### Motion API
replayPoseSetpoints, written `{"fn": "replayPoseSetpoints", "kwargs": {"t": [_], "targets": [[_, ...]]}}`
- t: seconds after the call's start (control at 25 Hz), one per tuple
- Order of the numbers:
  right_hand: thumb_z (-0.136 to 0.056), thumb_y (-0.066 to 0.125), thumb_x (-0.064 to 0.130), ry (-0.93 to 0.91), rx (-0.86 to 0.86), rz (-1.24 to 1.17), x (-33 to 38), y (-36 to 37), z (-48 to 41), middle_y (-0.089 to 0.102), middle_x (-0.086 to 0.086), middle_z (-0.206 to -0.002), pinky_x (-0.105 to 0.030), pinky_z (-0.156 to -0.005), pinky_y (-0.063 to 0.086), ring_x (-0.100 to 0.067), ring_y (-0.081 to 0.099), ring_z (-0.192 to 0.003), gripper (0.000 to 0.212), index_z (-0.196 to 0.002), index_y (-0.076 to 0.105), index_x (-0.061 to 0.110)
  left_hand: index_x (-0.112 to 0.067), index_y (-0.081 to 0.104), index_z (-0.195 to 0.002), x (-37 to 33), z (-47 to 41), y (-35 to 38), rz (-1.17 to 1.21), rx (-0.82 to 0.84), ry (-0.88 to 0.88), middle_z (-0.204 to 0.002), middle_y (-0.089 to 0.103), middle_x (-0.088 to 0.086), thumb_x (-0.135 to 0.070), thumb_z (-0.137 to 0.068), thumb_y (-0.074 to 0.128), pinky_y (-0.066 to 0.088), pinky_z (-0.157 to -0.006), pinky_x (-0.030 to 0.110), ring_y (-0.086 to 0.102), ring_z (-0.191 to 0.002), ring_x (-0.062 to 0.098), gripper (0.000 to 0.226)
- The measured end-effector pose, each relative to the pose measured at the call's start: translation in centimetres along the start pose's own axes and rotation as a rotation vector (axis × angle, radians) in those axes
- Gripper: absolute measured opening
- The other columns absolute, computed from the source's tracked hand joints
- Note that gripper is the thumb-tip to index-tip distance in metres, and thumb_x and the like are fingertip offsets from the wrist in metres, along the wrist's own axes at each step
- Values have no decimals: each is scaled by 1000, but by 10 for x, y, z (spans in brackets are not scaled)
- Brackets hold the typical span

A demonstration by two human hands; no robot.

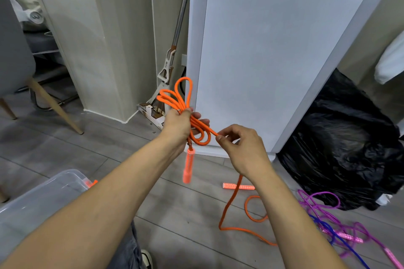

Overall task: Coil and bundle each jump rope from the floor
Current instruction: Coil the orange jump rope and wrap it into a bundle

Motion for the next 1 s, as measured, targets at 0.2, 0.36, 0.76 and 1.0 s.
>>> {"fn": "replayPoseSetpoints", "kwargs": {"t": [0.2,0.36,0.76,1.0], "targets": [[-98,61,24,65,459,16,-16,26,7,73,4,-70,-23,-57,38,-4,43,-47,17,-99,79,26,-6,44,-96,-14,-23,-43,29,-235,54,-58,53,13,-11,-103,37,54,-48,35,62,-43,24,11],[-95,64,28,163,323,216,-44,-9,-4,75,4,-73,-23,-56,40,-9,54,-56,17,-86,77,21,-8,46,-101,-26,-28,-66,-150,-384,152,-64,47,9,-13,-100,39,49,-40,29,56,-47,22,8],[-93,67,31,-70,-53,77,-7,-22,-7,69,11,-72,-22,-66,48,-7,64,-73,15,-88,77,22,-10,54,-108,6,11,20,-537,329,104,-94,74,5,-20,-106,42,60,-77,38,73,-83,19,16],[-94,66,29,-51,-63,-30,-2,-15,-3,72,12,-75,-11,-63,47,-1,66,-73,13,-87,76,23,-17,54,-116,19,35,42,-729,554,131,-98,73,6,-26,-105,43,58,-90,46,74,-92,21,18]]}}
Point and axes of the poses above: each hand's wrist, its own z-axis away from the middle knuckle, its own y-axis out of the palm, x = y × z, the point moved 8 cm from there along -z, towards the middle knuckle
